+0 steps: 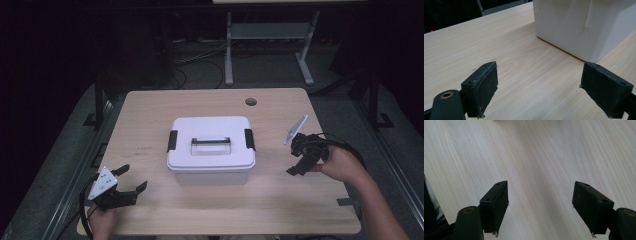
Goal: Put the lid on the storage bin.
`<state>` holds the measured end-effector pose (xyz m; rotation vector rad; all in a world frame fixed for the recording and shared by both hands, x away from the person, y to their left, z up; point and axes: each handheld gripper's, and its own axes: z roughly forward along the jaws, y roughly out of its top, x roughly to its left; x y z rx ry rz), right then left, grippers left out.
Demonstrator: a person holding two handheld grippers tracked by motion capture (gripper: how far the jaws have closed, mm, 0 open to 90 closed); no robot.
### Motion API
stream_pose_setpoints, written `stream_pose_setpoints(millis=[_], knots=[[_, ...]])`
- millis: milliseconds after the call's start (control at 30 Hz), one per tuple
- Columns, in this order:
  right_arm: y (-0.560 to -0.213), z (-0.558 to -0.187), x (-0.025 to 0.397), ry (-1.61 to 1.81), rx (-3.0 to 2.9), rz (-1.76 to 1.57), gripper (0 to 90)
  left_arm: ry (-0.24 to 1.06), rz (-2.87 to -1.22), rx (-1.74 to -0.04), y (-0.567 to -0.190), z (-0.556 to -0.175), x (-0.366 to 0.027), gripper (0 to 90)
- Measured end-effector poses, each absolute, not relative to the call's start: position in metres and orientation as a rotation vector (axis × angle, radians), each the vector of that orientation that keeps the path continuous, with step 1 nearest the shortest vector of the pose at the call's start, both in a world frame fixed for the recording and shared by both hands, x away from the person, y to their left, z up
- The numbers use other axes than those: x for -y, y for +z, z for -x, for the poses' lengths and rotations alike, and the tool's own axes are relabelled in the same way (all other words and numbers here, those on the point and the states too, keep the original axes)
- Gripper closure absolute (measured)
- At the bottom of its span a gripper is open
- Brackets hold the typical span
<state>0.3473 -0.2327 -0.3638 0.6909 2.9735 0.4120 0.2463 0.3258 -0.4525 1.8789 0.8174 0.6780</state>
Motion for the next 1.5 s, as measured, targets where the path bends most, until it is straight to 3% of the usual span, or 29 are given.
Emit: stream_pose_setpoints(millis=[1500], knots=[[-0.407,-0.326,0.268,0.459,-2.995,-0.837,26.8,0.677,-1.881,-0.818,-0.452,-0.246,-0.324,13.6]])
